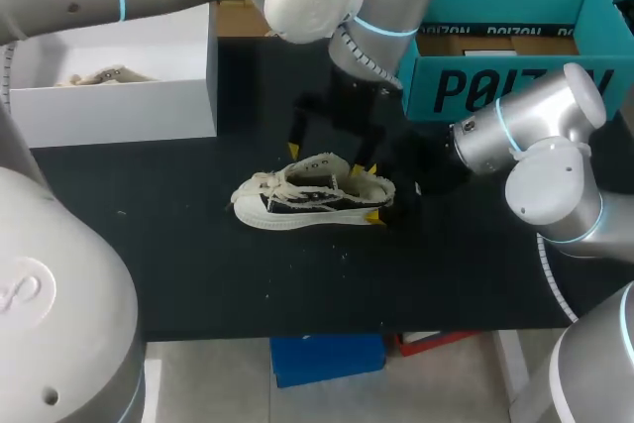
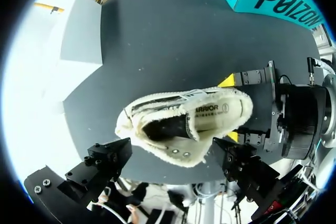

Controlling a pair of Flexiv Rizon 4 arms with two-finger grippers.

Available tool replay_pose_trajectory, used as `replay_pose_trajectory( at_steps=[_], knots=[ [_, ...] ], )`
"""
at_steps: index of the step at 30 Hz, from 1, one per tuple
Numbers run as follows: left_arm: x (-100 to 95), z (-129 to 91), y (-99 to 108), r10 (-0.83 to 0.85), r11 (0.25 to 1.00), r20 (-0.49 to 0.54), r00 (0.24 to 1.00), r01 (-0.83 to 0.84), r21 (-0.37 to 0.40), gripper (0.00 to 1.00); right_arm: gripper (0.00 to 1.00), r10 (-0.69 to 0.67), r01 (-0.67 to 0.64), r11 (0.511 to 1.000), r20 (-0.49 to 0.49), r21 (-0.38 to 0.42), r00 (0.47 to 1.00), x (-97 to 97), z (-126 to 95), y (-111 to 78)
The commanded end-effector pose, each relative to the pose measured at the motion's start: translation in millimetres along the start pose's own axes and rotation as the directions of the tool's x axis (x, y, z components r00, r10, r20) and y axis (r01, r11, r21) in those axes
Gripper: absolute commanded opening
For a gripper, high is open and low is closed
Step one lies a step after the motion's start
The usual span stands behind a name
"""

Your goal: Take the shoe out of the shoebox, open the shoe tongue, remove and reinsert the insole, then place the shoe into the shoebox

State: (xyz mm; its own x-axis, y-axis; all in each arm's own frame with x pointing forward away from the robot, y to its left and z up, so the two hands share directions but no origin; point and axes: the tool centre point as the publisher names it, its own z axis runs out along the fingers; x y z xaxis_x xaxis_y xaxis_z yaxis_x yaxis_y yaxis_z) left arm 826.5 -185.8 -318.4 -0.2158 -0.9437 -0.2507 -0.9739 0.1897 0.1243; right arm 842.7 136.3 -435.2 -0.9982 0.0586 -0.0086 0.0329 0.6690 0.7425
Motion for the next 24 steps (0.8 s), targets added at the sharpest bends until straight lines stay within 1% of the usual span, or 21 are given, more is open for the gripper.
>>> replay_pose_trajectory(
  at_steps=[1,3,8,10,17,24],
  knots=[
    [8.2,11.7,-2.9,0.006,1.0,0.006,1.0,-0.006,0.003,1.0,0.0,0.001,-0.001,1.0,0.001,0.002,1.0,-2.0,3.8,-1.3],
    [8.4,16.3,-3.1,0.002,1.0,-0.006,1.0,-0.002,0.017,1.0,0.0,0.001,-0.001,1.0,0.001,0.002,1.0,-2.0,3.8,-1.3],
    [8.6,25.3,-3.1,-0.014,0.999,0.002,1.0,0.014,0.033,1.0,0.0,0.001,-0.001,1.0,0.001,0.002,1.0,-2.0,3.8,-1.3],
    [9.2,28.3,-3.6,-0.016,1.0,0.004,1.0,0.016,0.026,1.0,0.0,0.001,-0.001,1.0,0.001,0.002,1.0,-2.0,3.8,-1.3],
    [9.7,42.0,-5.9,-0.023,1.0,0.075,0.997,0.023,-0.003,1.0,0.0,0.001,-0.001,1.0,0.001,0.002,1.0,-2.0,3.8,-1.3],
    [6.7,52.9,-7.3,-0.022,0.999,0.089,0.996,0.024,-0.027,1.0,0.0,0.001,-0.001,1.0,0.001,0.002,1.0,-2.0,3.8,-1.3]
  ],
)
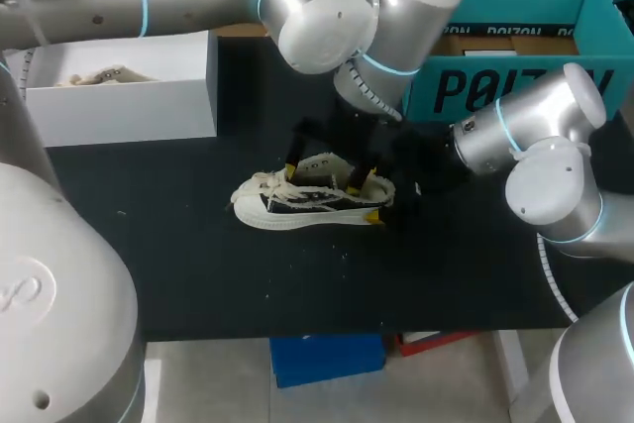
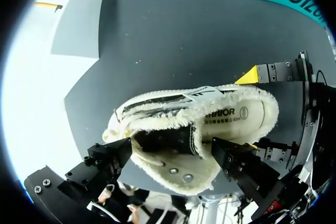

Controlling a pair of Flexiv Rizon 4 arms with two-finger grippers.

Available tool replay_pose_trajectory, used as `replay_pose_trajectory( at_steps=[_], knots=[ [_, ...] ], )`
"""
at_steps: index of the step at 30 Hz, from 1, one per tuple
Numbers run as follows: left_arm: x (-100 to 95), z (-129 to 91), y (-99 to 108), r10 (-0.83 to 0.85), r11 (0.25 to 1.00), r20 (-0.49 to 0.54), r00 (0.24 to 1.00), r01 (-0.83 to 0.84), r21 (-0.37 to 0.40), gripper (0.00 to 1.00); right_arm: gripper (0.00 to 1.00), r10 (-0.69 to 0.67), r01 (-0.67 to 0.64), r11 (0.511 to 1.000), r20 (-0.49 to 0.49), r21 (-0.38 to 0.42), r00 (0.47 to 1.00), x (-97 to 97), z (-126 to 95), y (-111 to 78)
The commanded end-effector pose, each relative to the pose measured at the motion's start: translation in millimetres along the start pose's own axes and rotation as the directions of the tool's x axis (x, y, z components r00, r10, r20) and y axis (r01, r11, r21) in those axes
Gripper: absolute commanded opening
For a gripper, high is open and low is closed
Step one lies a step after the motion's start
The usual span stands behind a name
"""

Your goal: Take the shoe out of the shoebox, open the shoe tongue, remove and reinsert the insole, then place the shoe into the shoebox

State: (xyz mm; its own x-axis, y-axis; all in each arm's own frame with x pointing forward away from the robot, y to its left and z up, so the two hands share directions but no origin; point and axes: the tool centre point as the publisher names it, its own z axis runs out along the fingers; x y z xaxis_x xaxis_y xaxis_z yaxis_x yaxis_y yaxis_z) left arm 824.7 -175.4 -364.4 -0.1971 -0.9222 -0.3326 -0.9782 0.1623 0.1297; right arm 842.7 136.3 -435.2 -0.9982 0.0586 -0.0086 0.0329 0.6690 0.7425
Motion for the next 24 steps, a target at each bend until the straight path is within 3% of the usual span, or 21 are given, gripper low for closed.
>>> replay_pose_trajectory(
  at_steps=[1,5,6,7,9,10,24],
  knots=[
    [5.0,5.9,-5.4,0.002,1.0,0.006,1.0,-0.002,-0.015,1.0,0.0,0.001,-0.001,1.0,0.001,0.002,1.0,-2.0,3.8,-1.3],
    [4.2,7.0,-5.7,0.003,1.0,0.009,1.0,-0.003,-0.016,1.0,0.0,0.001,-0.001,1.0,0.001,0.002,1.0,-2.0,3.8,-1.3],
    [4.1,6.9,-5.7,0.004,1.0,0.009,1.0,-0.004,-0.015,0.82,0.0,0.001,-0.001,1.0,0.001,0.002,1.0,-2.0,3.8,-1.3],
    [3.9,6.9,-5.7,0.006,1.0,0.009,1.0,-0.005,-0.015,0.49,0.0,0.001,-0.001,1.0,0.001,0.002,1.0,-2.0,3.8,-1.3],
    [3.5,6.7,-5.9,0.009,1.0,0.019,1.0,-0.009,-0.011,0.13,0.0,0.001,-0.001,1.0,0.001,0.002,1.0,-2.0,3.8,-1.3],
    [3.3,6.6,-5.8,0.009,1.0,0.024,1.0,-0.009,-0.01,0.0,0.0,0.001,-0.001,1.0,0.001,0.002,1.0,-2.0,3.8,-1.3],
    [-4.5,3.6,-3.9,0.024,1.0,0.022,0.999,-0.024,-0.001,0.0,0.0,0.001,-0.001,1.0,0.001,0.002,1.0,-2.0,3.8,-1.3]
  ],
)
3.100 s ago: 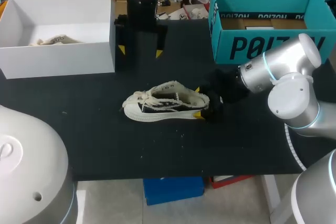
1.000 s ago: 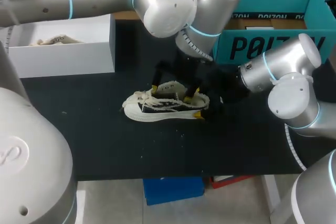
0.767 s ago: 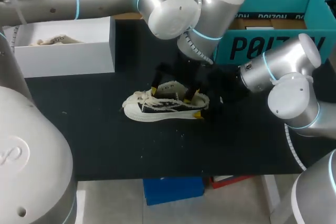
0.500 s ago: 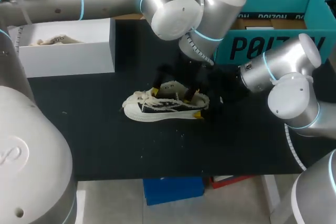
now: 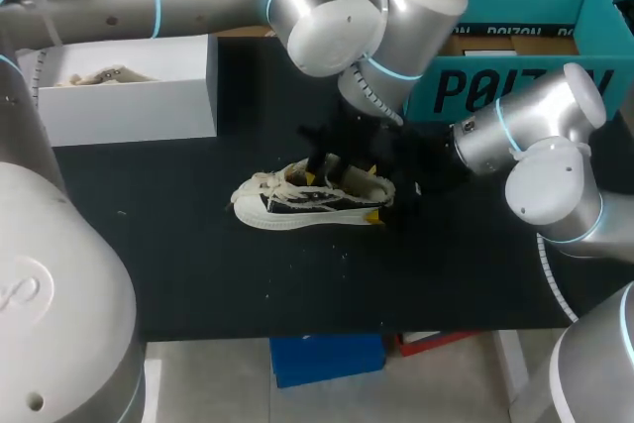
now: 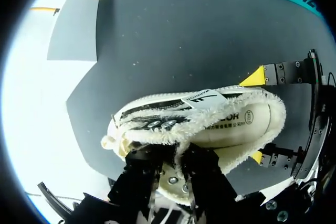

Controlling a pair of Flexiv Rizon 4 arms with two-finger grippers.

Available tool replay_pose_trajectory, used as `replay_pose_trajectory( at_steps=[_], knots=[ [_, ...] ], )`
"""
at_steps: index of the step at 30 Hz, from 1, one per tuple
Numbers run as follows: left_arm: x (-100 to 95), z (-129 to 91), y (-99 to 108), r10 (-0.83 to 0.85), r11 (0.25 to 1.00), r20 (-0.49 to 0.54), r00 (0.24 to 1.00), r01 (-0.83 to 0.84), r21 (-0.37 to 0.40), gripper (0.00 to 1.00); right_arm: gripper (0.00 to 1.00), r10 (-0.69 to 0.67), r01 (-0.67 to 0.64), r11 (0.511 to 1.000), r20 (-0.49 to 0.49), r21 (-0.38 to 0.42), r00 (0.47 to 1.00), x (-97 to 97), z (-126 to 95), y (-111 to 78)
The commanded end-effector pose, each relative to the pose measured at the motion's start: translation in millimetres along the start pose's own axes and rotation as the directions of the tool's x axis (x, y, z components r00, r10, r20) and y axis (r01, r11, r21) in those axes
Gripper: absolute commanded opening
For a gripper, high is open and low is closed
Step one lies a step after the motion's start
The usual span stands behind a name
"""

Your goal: Take the shoe out of the shoebox, open the shoe tongue, remove and reinsert the insole, then place the shoe into the shoebox

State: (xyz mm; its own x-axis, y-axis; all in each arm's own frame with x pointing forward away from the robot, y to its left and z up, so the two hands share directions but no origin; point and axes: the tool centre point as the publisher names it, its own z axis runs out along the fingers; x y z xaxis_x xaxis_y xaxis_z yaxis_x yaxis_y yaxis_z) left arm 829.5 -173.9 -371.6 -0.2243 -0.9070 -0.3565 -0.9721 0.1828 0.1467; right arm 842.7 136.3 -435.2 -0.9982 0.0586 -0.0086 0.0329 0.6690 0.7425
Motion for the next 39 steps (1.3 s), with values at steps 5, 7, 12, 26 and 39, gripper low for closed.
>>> replay_pose_trajectory(
  at_steps=[5,7,12,26,39],
  knots=[
    [-8.3,-7.6,0.8,-0.005,1.0,-0.018,1.0,0.005,0.018,0.0,0.0,0.001,-0.001,1.0,0.001,0.002,1.0,-2.0,3.8,-1.3],
    [-10.4,-11.0,0.1,-0.009,1.0,-0.027,1.0,0.01,0.023,0.0,0.0,0.001,-0.001,1.0,0.001,0.002,1.0,-2.0,3.8,-1.3],
    [-17.0,-20.2,-0.1,-0.021,0.998,-0.041,0.999,0.023,0.051,0.0,0.0,0.001,-0.001,1.0,0.001,0.002,1.0,-2.0,3.8,-1.3],
    [-51.4,-37.5,6.3,-0.077,0.988,-0.073,0.994,0.086,0.125,0.0,0.0,0.001,-0.001,1.0,0.001,0.002,1.0,-2.0,3.8,-1.3],
    [-67.6,-34.2,15.9,-0.104,0.983,-0.103,0.989,0.118,0.143,0.0,0.0,0.001,-0.001,1.0,0.001,0.002,1.0,-2.0,3.8,-1.3]
  ],
)
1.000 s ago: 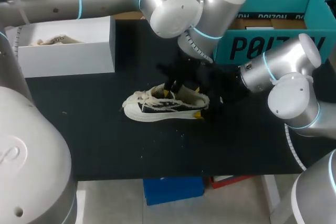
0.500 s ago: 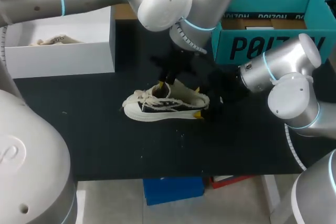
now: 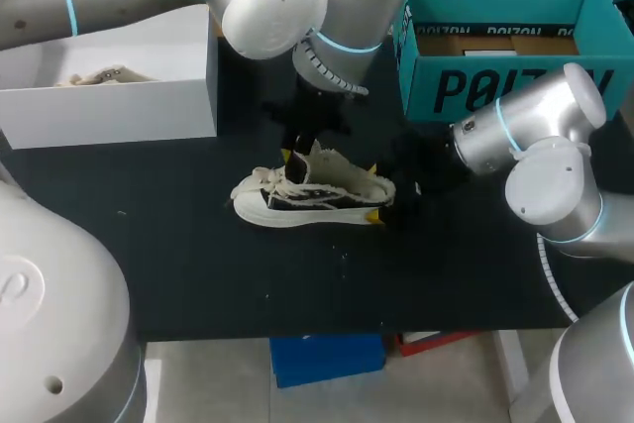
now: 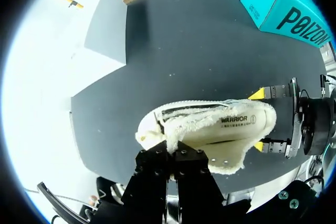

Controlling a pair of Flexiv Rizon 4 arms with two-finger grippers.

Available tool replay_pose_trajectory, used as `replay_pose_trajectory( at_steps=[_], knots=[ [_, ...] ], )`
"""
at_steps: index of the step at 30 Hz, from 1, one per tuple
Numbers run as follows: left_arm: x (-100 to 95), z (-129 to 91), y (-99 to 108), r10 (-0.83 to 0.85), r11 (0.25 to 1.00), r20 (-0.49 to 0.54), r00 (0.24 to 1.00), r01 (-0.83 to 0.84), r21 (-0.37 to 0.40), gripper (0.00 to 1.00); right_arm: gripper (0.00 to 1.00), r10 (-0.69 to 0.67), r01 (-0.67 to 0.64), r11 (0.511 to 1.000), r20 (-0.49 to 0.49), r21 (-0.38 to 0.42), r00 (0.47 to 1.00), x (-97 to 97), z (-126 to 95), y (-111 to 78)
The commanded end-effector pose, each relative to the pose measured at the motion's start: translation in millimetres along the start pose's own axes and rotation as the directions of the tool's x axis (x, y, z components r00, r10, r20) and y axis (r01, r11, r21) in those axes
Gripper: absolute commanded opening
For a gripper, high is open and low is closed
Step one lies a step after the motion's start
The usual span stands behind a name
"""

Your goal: Take the shoe out of the shoebox, open the shoe tongue, remove and reinsert the insole, then place the shoe into the shoebox

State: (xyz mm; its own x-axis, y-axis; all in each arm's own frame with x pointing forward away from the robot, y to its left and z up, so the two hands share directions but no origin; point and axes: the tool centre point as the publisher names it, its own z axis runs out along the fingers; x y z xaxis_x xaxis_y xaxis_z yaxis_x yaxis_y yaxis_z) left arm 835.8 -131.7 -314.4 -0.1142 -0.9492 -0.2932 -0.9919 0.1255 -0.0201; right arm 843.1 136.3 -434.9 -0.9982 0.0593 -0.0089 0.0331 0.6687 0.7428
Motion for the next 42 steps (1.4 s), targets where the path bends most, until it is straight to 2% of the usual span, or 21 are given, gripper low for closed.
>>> replay_pose_trajectory(
  at_steps=[1,21,42],
  knots=[
    [-9.0,3.1,6.6,-0.002,1.0,-0.024,1.0,0.002,0.008,0.0,0.0,0.001,-0.001,1.0,0.0,0.002,1.0,-1.6,3.9,-1.6],
    [-26.0,35.5,25.7,-0.015,0.999,0.015,1.0,0.015,-0.037,0.0,0.0,0.001,-0.001,1.0,0.0,0.002,1.0,-1.6,3.9,-1.6],
    [-37.0,54.9,32.9,-0.045,0.994,0.02,0.999,0.047,-0.094,0.0,0.0,0.001,-0.001,1.0,0.0,0.002,1.0,-1.6,3.9,-1.6]
  ],
)
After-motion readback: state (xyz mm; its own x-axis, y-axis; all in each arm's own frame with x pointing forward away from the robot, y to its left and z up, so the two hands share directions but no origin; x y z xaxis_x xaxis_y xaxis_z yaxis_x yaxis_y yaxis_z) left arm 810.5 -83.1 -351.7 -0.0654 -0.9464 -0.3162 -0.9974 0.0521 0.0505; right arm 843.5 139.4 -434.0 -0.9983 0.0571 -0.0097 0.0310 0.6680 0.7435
